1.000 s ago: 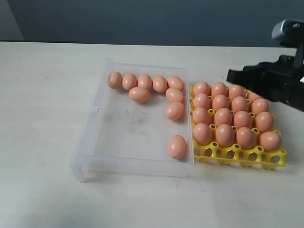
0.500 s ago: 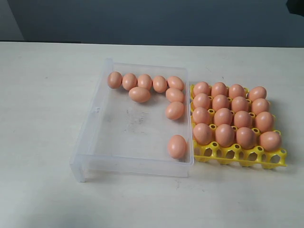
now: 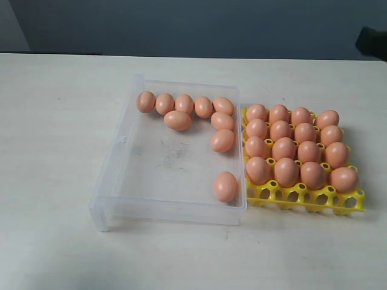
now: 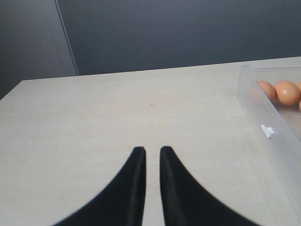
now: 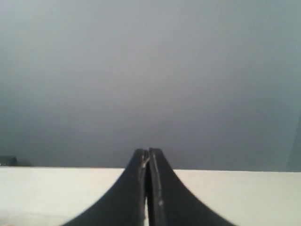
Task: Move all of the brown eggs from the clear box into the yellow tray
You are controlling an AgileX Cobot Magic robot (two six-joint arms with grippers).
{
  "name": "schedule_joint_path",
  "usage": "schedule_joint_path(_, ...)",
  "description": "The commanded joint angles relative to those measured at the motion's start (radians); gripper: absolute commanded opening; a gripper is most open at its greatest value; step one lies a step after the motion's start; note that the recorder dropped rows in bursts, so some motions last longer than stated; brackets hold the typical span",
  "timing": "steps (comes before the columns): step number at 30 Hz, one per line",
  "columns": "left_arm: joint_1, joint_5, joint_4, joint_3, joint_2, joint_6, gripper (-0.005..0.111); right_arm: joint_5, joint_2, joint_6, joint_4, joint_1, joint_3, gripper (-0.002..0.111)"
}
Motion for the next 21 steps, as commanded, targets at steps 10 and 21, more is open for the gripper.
schedule_joint_path(10,0.0,-0.012,-0.002,0.005,0.001,-0.001,0.012,0.273,-0.747,-0.097,0.077,-0.403,0.384,-0.001)
schedule_joint_path(21,0.0,-0.012,-0.002,0.005,0.001,-0.001,0.012,0.54,-0.874,0.099,-0.198,-0.414,0.424,-0.001)
